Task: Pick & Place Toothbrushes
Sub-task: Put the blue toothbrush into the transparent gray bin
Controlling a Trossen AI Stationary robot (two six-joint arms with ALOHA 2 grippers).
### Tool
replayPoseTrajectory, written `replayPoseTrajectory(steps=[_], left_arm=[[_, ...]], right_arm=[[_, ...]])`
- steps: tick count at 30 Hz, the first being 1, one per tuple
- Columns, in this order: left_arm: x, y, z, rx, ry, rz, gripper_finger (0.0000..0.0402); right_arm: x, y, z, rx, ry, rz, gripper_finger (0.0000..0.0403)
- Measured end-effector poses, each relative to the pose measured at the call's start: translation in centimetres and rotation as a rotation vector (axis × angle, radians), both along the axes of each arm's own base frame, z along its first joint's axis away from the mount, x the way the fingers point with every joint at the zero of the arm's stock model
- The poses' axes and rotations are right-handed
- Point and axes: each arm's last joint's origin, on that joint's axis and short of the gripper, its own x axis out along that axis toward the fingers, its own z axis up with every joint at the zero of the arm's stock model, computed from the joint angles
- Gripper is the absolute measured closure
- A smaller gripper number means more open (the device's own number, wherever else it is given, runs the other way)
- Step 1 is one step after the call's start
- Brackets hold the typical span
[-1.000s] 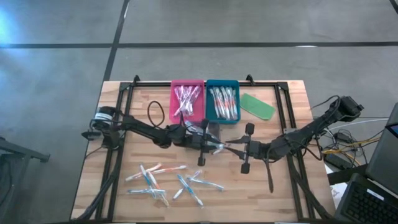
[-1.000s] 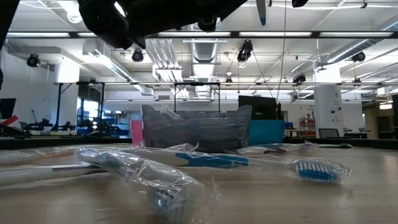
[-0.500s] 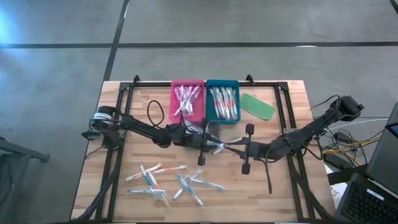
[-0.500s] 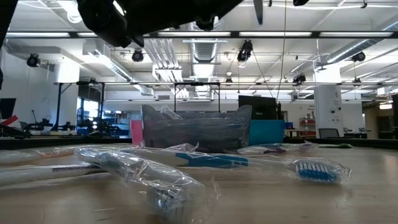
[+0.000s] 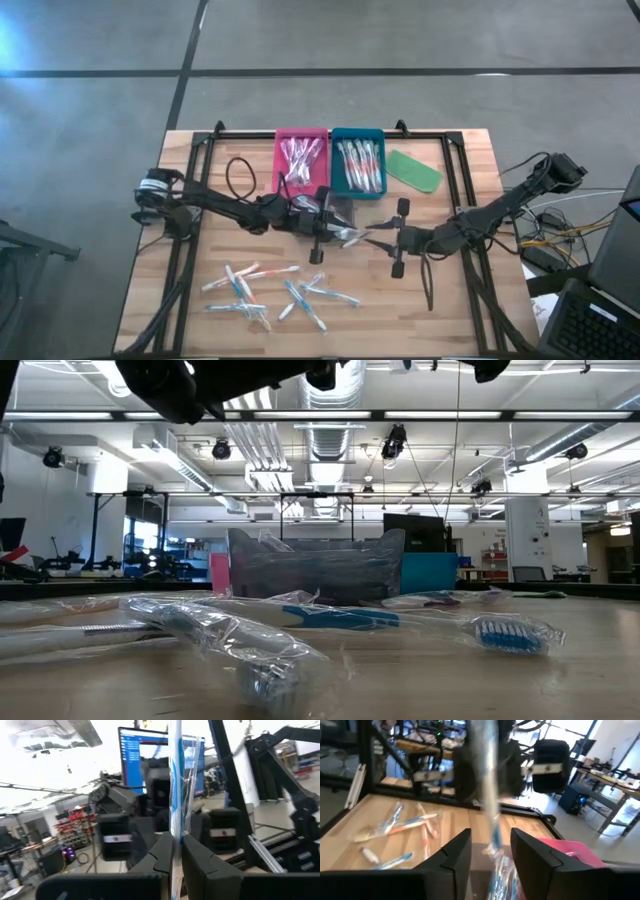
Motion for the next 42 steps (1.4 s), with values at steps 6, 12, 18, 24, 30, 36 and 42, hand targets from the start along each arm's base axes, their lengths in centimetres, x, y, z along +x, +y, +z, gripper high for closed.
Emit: replayPoseTrajectory(steps=[6, 12, 18, 24, 30, 36, 42], left_arm=[[0.3, -0.1, 0.5, 0.003, -0.019, -0.018, 0.0378], [0.5, -0.2, 1.2, 0.01, -0.044, -0.047, 0.0378], [0.6, -0.2, 1.4, 0.013, -0.048, -0.047, 0.0378], [0.9, -0.2, 1.7, 0.019, -0.032, -0.046, 0.0378], [1.3, -0.3, 2.0, 0.038, -0.006, -0.041, 0.0378], [1.5, -0.3, 2.1, 0.043, 0.022, -0.039, 0.0378], [1.7, -0.3, 2.3, 0.052, 0.033, -0.035, 0.0378]], right_arm=[[0.2, -0.2, 0.0, 0.003, -0.006, -0.012, 0.024], [0.3, -0.4, 0.1, 0.007, -0.012, -0.02, 0.0221], [0.3, -0.5, 0.2, 0.011, -0.02, -0.024, 0.0217], [0.4, -0.5, 0.1, 0.004, -0.017, -0.025, 0.0235], [0.4, -0.5, 0.2, -0.007, -0.024, -0.023, 0.0259], [0.7, -0.4, 0.1, -0.021, -0.036, -0.02, 0.0285], [1.4, -0.1, -0.3, -0.061, -0.048, -0.019, 0.0311]])
